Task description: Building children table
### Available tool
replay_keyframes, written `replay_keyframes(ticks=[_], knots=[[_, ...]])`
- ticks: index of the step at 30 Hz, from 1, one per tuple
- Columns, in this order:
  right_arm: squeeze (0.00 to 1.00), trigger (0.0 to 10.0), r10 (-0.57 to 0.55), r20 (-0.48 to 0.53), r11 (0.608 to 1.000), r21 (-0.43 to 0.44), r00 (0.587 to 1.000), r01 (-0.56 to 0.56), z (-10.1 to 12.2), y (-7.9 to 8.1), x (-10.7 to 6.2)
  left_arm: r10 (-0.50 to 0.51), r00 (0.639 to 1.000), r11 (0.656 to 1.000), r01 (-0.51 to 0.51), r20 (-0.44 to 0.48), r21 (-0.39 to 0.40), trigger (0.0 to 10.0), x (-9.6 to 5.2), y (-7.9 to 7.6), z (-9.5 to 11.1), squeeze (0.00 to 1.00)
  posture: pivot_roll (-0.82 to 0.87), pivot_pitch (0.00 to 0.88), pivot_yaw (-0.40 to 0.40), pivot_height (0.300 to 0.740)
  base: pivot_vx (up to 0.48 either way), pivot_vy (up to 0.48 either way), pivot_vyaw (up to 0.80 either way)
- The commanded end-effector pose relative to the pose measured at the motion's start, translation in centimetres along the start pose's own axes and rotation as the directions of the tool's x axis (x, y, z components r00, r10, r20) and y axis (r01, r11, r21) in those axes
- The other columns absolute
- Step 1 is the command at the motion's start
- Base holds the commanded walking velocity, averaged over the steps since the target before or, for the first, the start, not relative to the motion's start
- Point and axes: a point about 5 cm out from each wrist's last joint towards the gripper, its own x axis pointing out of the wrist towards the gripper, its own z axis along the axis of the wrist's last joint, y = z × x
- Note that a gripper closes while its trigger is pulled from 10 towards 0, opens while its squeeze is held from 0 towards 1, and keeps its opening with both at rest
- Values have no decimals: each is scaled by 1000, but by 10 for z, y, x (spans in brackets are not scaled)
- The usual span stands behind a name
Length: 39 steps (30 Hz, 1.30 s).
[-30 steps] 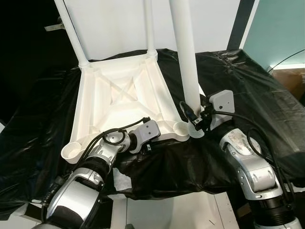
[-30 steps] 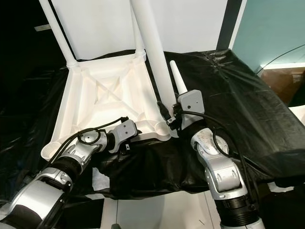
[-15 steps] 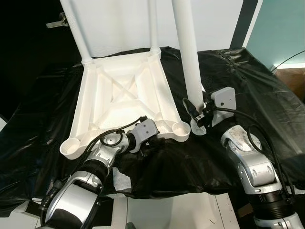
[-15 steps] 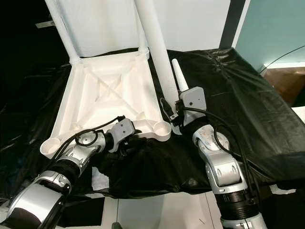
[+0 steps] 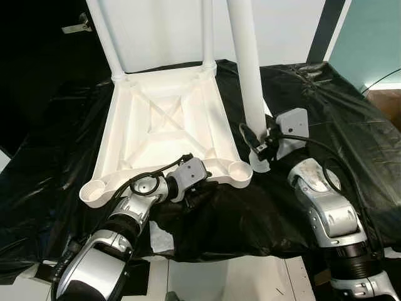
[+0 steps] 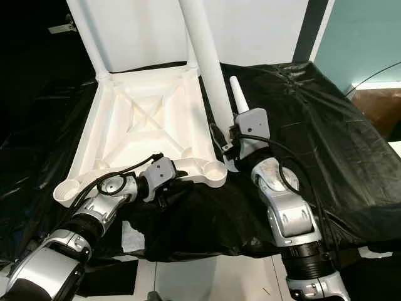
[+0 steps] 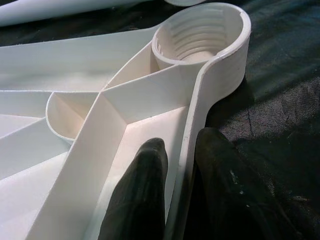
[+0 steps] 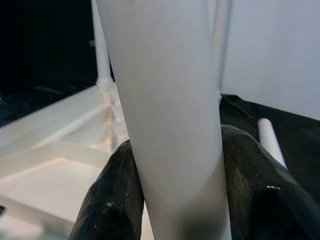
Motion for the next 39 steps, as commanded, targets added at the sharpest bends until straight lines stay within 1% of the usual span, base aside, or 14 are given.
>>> replay_keyframes(ticks=[1,3,4,5,9,11,14,16,17,19,23,27,31,39], knots=[[0,10000,5,23,1000,19,1000,-5,4,4,-1,-187,982,980,188,-20,70,10000,6,-14,4,0,-181,1,52,740,0,0,0],[0,10000,-5,2,999,38,1000,5,-5,7,-6,-183,983,981,183,-13,70,10000,9,-16,5,0,-185,4,55,740,0,0,0],[0,10000,-5,2,999,38,1000,5,-5,7,-6,-183,983,981,183,-13,70,10000,9,-16,5,0,-185,4,55,740,0,0,0],[0,10000,-3,-10,999,40,1000,3,-8,10,-8,-200,980,978,200,1,67,10000,12,-21,6,0,-189,7,52,740,0,0,0],[0,10000,-1,-12,999,52,1000,2,-6,11,-10,-227,973,973,226,26,55,10000,19,-31,9,0,-191,10,46,740,0,0,0],[0,10000,-3,-14,998,56,1000,3,-5,11,-11,-227,974,973,225,30,54,10000,20,-32,9,0,-191,11,46,740,0,0,0],[0,10000,-8,-42,997,79,999,11,-11,14,-22,-176,980,984,173,88,42,10000,28,-36,16,0,-194,16,43,740,0,0,0],[0,10000,-8,-46,997,80,999,11,-12,15,-24,-168,981,986,165,97,37,10000,28,-36,17,0,-194,16,43,740,0,0,0],[0,10000,-2,-65,997,83,998,8,-18,20,-29,-116,986,993,116,117,7,10000,32,-35,19,0,-196,19,43,740,0,0,0],[0,10000,7,-80,996,85,997,-1,-23,24,-32,-78,989,997,81,129,-18,10000,34,-36,19,0,-201,23,45,740,0,0,0],[0,10000,27,-106,997,75,994,-19,-31,26,-35,-58,990,997,64,128,-44,10000,34,-38,17,0,-203,30,49,740,0,0,0],[0,10000,25,-116,997,77,993,-16,-32,24,-37,-56,992,997,61,115,-41,10000,33,-40,15,0,-200,31,47,740,0,0,0],[0,10000,20,-133,997,74,991,-10,-38,21,-43,-49,994,998,52,102,-27,10000,31,-39,13,0,-193,35,47,740,0,0,0],[0,10000,22,-134,997,75,991,-12,-43,23,-54,-45,994,998,48,98,-29,10000,30,-41,11,0,-190,40,50,740,0,0,0]])
